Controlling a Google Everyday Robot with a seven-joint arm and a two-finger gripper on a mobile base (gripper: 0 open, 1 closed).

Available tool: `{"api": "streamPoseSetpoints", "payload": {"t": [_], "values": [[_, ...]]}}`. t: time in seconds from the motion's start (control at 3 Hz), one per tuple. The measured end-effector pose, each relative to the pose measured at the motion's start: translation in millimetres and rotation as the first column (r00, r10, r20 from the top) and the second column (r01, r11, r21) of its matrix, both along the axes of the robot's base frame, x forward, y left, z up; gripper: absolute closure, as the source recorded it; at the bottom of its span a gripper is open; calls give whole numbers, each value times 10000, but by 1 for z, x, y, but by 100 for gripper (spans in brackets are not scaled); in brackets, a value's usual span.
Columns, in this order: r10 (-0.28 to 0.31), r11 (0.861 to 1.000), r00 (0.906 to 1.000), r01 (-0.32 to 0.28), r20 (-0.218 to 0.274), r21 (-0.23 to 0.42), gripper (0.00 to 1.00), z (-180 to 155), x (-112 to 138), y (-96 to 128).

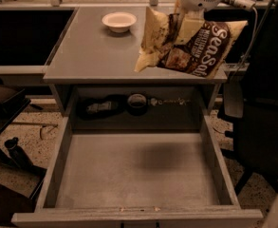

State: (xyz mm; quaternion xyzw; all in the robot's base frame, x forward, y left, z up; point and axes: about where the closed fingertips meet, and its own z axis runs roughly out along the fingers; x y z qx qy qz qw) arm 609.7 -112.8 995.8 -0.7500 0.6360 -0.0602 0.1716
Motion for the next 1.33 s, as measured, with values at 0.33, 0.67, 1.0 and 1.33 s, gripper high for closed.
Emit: {"api": "streamPoseSetpoints", "payload": {"t": [0.33, 0.67, 1.0, 1.33], "values": [[-508, 9987, 9987, 508, -93, -44, 100, -10, -13, -1], [-1002, 9949, 9924, 1007, -716, 34, 100, -40, -53, -3], [-382, 9985, 9867, 440, -1580, 330, 100, -87, -92, 9], [993, 9923, 9649, -777, -2431, 967, 100, -126, -122, 34]]}}
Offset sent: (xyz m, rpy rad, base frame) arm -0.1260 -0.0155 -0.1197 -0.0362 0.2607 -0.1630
